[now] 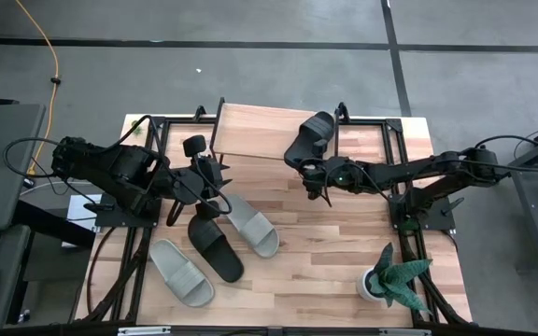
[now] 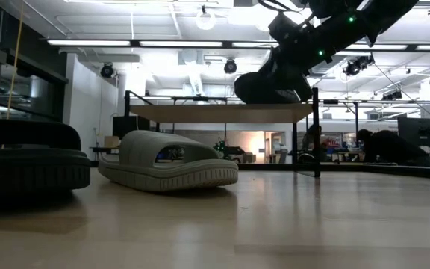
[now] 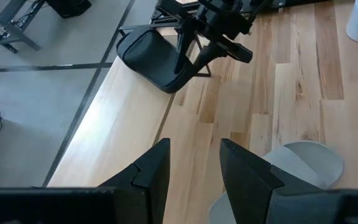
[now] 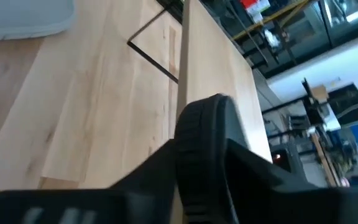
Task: Pick and place slides into the shelf
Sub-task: Put the right black slipper on the shelf
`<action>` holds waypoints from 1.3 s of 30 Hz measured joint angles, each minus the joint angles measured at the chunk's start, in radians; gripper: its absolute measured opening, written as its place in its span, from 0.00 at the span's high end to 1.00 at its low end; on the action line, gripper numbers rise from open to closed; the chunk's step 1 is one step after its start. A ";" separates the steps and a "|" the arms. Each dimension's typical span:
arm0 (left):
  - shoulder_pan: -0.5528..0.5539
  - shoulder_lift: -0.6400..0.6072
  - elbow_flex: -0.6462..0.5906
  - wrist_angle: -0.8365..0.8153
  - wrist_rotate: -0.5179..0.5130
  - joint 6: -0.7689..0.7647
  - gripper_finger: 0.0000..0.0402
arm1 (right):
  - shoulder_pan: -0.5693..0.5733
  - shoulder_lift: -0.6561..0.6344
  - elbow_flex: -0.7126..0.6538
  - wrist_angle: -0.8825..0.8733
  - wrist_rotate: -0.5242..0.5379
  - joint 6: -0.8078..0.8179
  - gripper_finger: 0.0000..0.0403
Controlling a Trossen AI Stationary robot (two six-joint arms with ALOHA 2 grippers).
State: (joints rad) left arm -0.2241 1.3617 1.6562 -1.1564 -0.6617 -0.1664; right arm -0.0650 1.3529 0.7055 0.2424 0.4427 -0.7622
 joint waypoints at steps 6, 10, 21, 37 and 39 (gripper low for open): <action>0.000 0.000 0.000 0.000 0.000 0.000 0.68 | 0.003 -0.020 0.000 -0.051 0.065 0.072 0.48; 0.000 0.000 0.000 -0.001 0.000 0.000 0.68 | 0.023 -0.045 0.000 -0.076 0.072 0.102 0.42; 0.000 0.000 0.000 -0.003 0.000 0.000 0.68 | 0.107 -0.079 0.000 -0.156 0.121 0.255 0.40; 0.000 0.000 0.000 0.000 0.000 0.002 0.68 | 0.289 -0.040 0.139 -0.342 0.450 0.449 0.40; 0.000 0.000 0.000 0.000 0.000 0.002 0.68 | 0.296 0.001 0.190 -0.404 0.472 0.475 0.40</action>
State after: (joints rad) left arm -0.2241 1.3621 1.6562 -1.1561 -0.6617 -0.1642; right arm 0.2312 1.3541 0.8960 -0.1620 0.9148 -0.2872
